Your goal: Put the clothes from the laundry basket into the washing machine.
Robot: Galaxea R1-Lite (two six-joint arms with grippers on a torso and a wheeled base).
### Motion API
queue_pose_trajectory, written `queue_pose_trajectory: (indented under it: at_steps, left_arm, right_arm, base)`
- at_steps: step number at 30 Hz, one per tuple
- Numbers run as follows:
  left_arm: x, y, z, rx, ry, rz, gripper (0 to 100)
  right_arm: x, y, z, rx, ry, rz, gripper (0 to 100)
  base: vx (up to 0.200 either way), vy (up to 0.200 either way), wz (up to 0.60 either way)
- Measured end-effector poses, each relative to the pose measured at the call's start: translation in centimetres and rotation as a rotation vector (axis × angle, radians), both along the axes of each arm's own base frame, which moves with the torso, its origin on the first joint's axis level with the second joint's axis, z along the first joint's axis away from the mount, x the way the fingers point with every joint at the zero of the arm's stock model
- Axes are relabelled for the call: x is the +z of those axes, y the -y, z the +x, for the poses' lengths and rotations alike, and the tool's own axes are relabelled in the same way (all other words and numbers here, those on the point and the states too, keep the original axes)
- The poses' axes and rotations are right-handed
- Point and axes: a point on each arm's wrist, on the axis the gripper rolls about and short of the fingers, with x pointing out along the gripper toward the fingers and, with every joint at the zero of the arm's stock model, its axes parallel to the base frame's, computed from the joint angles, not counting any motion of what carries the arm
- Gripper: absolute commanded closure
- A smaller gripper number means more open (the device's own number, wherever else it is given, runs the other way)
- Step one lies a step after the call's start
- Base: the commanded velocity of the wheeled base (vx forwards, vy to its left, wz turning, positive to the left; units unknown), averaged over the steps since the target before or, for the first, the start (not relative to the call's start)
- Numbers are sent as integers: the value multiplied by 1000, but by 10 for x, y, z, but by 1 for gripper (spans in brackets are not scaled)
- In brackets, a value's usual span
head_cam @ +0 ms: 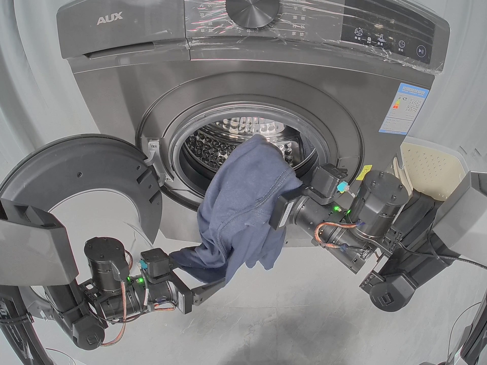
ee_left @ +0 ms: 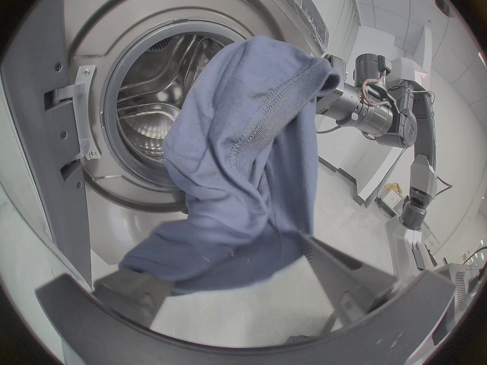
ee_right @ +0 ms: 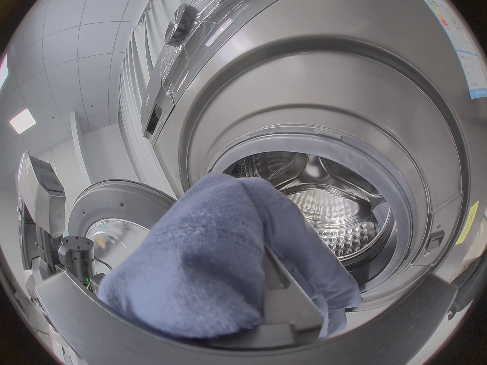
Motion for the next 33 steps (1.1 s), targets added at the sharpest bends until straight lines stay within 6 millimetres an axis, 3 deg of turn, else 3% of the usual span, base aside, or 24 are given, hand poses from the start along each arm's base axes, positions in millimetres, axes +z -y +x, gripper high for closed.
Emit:
queue_pose_trajectory:
  at_steps: [11, 15, 19, 26, 33]
  left_arm:
    - [-22, -7, -23, -61, -100, 94, 0]
    - [-22, -7, -26, -81, -94, 100, 0]
    - [-8, -2, -19, -82, -25, 62, 0]
    - [34, 19, -6, -101, 155, -66, 0]
    - [42, 38, 14, -109, 213, -109, 0]
  right_arm:
    - [2, 4, 4, -15, 7, 5, 100]
    - [-1, 4, 5, -16, 0, 3, 100]
    - [-4, 3, 5, -15, -7, -1, 100]
    - [-7, 0, 4, -7, -14, -9, 100]
    - [-8, -3, 1, 0, -19, -14, 100]
  base:
    - [0, 0, 0]
    - [0, 0, 0]
    - [0, 0, 0]
    - [0, 0, 0]
    - [0, 0, 0]
